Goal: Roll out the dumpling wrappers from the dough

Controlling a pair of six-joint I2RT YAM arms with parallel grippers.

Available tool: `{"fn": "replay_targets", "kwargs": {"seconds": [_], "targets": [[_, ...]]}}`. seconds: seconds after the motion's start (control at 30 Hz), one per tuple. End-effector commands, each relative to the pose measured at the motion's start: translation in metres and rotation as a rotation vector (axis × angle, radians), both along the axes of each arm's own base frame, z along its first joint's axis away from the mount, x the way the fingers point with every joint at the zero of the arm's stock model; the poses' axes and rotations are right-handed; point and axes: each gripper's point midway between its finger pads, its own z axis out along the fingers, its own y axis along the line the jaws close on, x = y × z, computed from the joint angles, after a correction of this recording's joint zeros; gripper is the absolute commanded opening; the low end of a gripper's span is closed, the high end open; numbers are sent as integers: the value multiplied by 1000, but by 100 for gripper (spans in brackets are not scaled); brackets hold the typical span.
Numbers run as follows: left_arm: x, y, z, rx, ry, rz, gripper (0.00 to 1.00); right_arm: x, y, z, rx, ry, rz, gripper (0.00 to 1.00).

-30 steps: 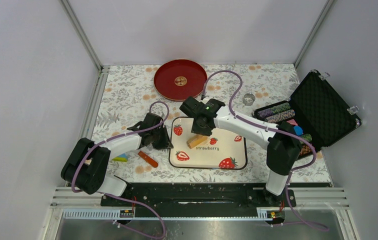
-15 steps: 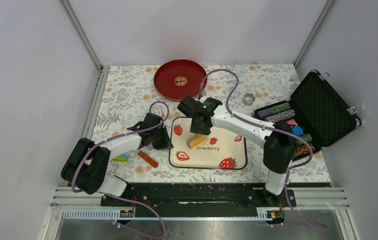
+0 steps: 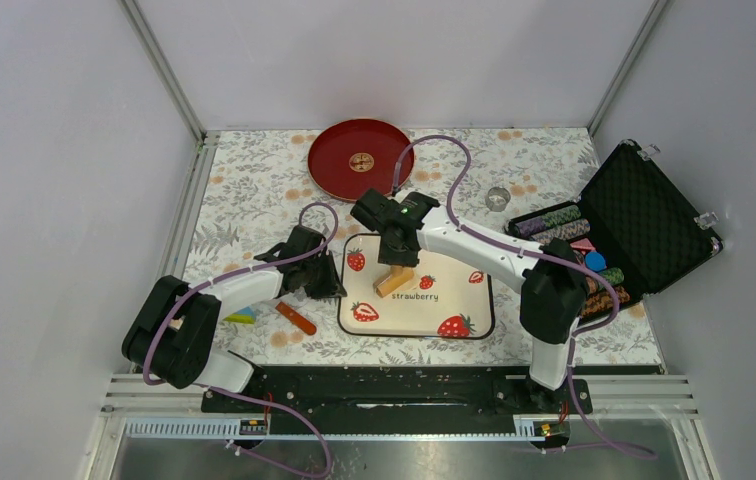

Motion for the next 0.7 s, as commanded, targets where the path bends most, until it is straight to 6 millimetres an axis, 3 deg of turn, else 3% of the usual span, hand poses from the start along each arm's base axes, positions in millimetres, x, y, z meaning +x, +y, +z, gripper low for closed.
{"fn": "replay_targets", "kwargs": {"seconds": [0.0, 0.67], "targets": [[-14, 24, -20, 117, 66, 21, 0, -26, -21, -108, -161, 190, 14, 0], [-14, 23, -20, 116, 65, 20, 0, -2, -16, -93, -10, 62, -29, 0]]}}
